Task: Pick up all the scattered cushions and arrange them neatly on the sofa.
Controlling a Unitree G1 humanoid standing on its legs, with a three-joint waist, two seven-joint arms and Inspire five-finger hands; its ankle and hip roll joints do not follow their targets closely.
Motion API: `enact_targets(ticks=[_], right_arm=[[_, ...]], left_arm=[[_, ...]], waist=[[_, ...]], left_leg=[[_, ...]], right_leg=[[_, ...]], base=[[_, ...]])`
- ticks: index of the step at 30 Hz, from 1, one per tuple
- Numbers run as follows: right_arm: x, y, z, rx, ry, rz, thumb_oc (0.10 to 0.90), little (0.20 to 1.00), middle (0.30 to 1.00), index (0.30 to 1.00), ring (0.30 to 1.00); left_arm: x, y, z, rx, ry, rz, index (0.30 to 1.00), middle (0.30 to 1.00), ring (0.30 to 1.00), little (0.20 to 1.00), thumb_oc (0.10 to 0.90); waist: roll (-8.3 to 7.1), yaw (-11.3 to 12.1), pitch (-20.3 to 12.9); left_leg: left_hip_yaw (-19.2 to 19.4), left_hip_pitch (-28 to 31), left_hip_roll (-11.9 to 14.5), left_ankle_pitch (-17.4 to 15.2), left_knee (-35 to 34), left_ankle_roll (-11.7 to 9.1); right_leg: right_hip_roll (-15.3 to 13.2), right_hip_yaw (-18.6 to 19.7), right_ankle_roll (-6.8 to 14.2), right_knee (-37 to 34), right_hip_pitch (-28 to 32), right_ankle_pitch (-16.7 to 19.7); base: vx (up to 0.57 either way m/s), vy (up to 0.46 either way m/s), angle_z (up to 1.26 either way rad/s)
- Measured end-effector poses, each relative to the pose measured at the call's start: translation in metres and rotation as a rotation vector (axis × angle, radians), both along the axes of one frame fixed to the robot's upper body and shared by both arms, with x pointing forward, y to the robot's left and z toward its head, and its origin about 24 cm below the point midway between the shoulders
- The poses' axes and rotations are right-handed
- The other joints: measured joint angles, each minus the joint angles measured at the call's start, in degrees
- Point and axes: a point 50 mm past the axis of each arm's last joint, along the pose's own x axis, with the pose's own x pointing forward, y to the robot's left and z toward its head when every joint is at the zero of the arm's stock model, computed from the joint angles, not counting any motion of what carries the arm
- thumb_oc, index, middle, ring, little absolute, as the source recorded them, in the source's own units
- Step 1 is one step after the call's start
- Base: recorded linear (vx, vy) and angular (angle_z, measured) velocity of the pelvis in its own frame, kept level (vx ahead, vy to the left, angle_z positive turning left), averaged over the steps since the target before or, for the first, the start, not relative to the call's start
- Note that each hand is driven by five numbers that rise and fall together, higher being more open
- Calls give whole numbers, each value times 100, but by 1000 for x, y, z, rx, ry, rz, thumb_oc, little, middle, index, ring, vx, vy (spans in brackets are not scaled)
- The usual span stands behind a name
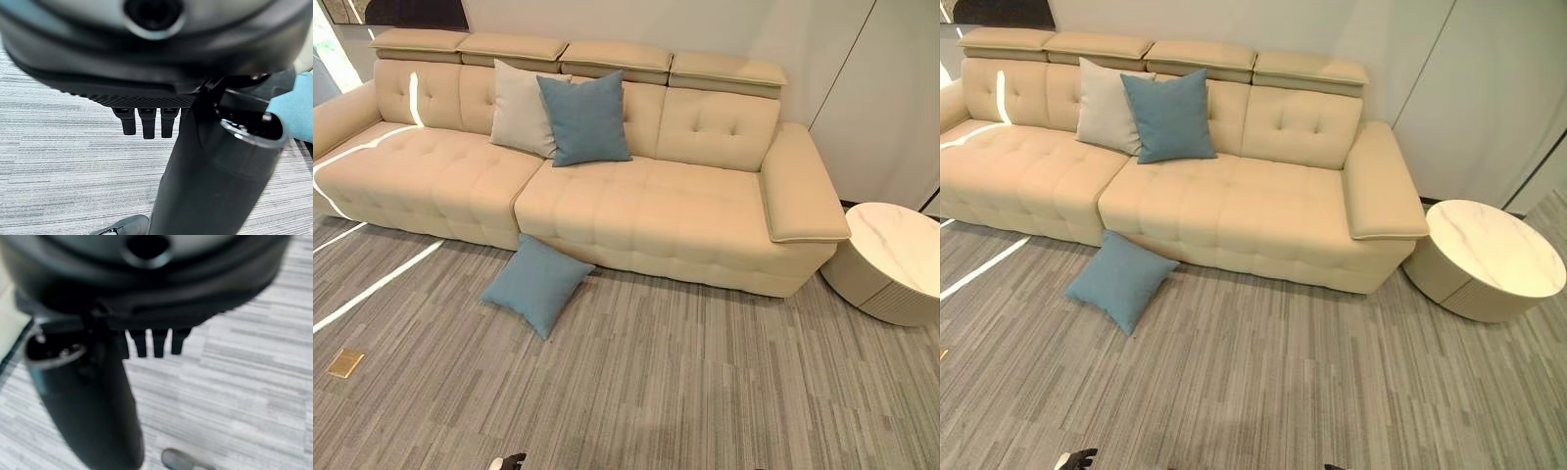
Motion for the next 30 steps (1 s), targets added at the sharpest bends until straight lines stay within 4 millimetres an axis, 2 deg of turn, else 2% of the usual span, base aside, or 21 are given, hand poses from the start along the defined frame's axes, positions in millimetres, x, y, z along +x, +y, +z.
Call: enact_targets(ticks=[9,23,26,30], right_arm=[[-3,0,-1,0,10,8,800,900,900,900,900],[-2,2,-1,12,20,49,800,900,900,900,900],[-1,2,-1,11,18,53,800,900,900,900,900],[6,2,0,9,6,61,800,900,900,900,900]], left_arm=[[-1,-5,-1,-27,14,-32,900,900,900,900,800],[2,-9,-2,-35,29,-109,900,900,900,900,800],[6,-10,-2,-36,19,-116,900,900,900,900,800],[18,-15,0,-38,-3,-151,900,900,900,900,800]], waist=[[34,-16,4],[222,-59,52],[284,-61,106],[342,-71,206]], left_leg=[[6,20,1,0,-2,0],[-32,-61,3,15,-9,-20],[-163,-158,3,53,1,-73],[-370,-308,16,142,6,-191]], right_leg=[[0,6,0,0,18,-1],[19,-5,-19,3,-4,-15],[38,-50,-31,2,-51,-22],[69,-318,-85,3,-107,-48]], base=[[0,0,0],[-22,-30,1],[-42,-37,21],[-54,-27,32]])
